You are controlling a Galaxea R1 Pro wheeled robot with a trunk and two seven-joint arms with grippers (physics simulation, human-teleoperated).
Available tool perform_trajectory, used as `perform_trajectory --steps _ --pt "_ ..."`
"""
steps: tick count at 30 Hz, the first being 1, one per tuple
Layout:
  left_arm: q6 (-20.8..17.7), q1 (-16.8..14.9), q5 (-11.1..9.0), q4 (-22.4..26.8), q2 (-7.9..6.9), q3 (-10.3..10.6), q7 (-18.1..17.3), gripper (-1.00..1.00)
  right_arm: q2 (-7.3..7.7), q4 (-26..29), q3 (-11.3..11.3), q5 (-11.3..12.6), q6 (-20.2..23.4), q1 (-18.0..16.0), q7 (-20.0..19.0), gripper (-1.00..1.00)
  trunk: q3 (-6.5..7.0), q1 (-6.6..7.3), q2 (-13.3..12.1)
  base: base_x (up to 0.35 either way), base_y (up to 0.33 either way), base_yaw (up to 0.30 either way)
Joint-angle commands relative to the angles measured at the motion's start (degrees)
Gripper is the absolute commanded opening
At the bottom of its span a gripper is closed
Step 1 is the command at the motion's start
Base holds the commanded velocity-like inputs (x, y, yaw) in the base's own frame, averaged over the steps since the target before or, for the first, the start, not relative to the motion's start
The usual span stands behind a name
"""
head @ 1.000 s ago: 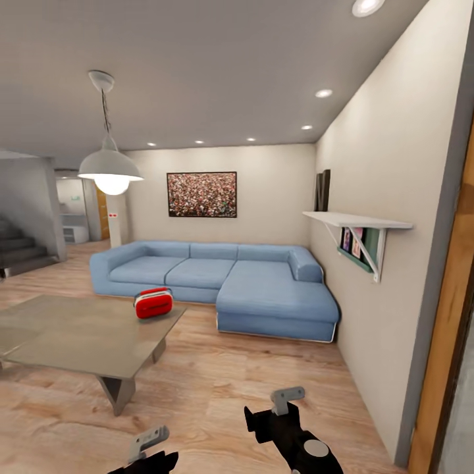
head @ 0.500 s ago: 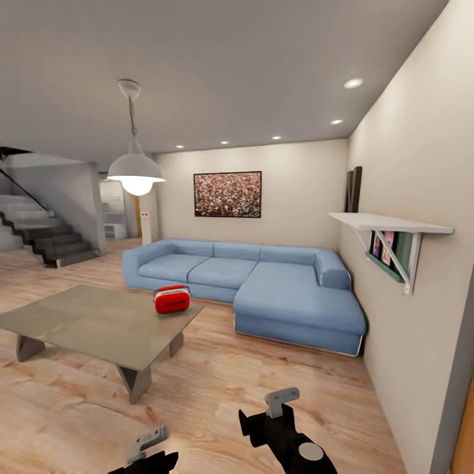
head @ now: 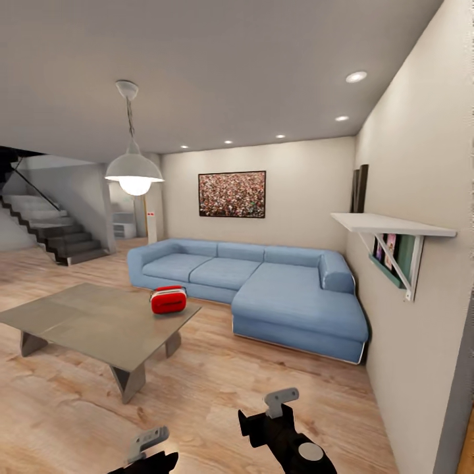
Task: Turn on the radio receiver that's on the table in the living room.
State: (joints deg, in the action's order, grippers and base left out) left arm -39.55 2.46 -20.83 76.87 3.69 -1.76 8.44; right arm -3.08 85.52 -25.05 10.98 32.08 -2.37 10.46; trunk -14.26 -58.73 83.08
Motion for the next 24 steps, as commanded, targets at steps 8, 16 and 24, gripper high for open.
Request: perform_trajectory --steps 8,16,24 --pt "0.0 0.0 0.1 -0.3 0.00 -0.1 0.0 1.00 0.00 0.0 0.0 0.1 0.0 0.0 0.0 1.00 0.00 0.00 0.0 0.097 -0.152 0.000" --pt "0.0 0.0 0.2 -0.4 -0.08 -0.2 0.0 1.00 0.00 0.0 0.0 0.1 0.0 0.0 0.0 1.00 0.00 0.00 0.0 0.005 -0.006 0.000" --pt "0.1 0.0 0.2 -0.4 -0.09 -0.2 -0.1 1.00 0.00 0.0 0.0 0.1 0.0 0.0 0.0 1.00 0.00 0.00 0.0 0.131 0.105 0.000"
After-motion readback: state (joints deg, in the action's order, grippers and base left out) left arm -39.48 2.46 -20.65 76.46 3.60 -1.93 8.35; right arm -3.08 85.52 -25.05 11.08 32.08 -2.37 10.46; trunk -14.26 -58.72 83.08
